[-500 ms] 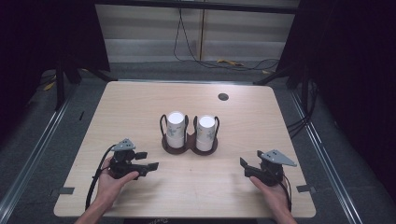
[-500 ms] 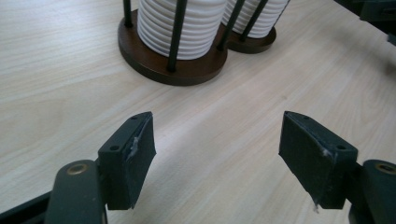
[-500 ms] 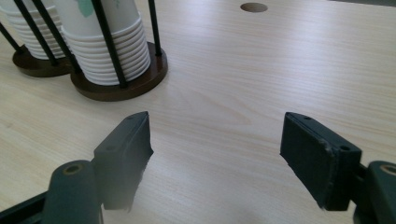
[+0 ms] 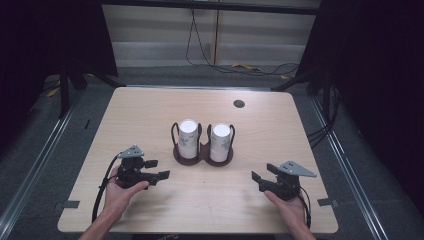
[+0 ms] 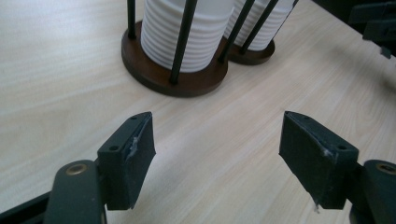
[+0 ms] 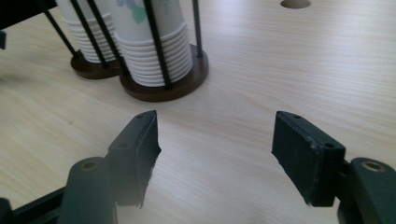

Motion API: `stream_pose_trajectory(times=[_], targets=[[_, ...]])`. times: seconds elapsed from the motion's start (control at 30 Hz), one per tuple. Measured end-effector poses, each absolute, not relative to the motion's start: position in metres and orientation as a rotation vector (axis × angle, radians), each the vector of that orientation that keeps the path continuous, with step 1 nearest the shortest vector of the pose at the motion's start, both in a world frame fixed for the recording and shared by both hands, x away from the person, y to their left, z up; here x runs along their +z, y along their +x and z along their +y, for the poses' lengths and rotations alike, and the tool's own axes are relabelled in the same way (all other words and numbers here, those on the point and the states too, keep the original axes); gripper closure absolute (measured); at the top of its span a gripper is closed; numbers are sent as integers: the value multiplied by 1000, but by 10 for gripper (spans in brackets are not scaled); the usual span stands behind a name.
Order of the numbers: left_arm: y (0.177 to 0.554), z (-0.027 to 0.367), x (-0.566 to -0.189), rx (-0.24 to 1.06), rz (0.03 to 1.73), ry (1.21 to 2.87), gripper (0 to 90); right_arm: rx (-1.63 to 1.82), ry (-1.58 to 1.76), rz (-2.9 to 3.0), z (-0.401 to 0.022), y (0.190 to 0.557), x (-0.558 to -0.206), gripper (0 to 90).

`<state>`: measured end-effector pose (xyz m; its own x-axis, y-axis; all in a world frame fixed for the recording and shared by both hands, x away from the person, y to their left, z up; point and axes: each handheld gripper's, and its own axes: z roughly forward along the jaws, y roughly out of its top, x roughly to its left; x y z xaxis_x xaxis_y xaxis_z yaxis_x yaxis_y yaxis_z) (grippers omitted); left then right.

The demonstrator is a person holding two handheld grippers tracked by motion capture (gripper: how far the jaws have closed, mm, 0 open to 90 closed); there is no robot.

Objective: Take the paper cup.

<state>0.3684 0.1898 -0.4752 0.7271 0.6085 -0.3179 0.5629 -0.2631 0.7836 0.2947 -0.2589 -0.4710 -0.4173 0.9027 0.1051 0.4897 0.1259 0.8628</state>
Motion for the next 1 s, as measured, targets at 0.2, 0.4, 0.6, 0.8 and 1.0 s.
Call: stream_pose_trajectory(times=[0.2,0.4,0.6,0.8,1.0], targets=[[377,186,-460,96,859,1904,227,1243,1296,1968,-251,290,-468,282],[386,178,-441,95,808,1891,242,1222,1271,1989,-249,286,-469,258],[388,169,-418,190,743,1897,257,1218,1263,2001,-247,286,-469,234],[396,166,-404,203,709,1885,317,1214,1251,2022,-245,287,-470,233],[403,161,-397,187,706,1863,337,1210,1252,2041,-244,286,-471,243]])
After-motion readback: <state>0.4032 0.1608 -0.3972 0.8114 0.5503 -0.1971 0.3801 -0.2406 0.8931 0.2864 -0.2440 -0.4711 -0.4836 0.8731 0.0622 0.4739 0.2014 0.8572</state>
